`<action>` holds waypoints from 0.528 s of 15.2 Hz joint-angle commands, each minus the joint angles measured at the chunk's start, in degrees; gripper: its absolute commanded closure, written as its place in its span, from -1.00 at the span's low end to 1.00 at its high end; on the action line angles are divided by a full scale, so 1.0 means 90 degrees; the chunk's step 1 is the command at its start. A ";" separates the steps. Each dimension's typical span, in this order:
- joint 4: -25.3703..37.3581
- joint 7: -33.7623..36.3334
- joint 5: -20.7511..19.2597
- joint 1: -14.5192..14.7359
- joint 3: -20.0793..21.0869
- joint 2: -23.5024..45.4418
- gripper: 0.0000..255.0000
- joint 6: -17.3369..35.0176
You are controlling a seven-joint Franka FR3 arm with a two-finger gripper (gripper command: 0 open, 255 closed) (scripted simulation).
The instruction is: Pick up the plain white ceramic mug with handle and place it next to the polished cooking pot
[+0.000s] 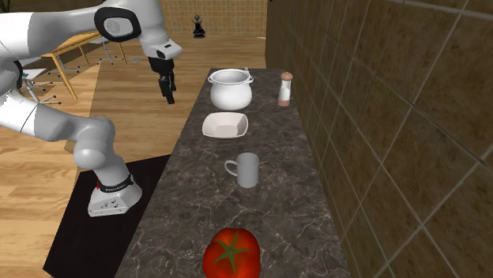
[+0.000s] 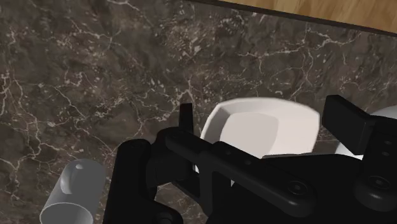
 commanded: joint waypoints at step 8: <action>0.0250 -0.0739 -0.0459 -0.0207 -0.0704 0.1102 -1.00 0.0681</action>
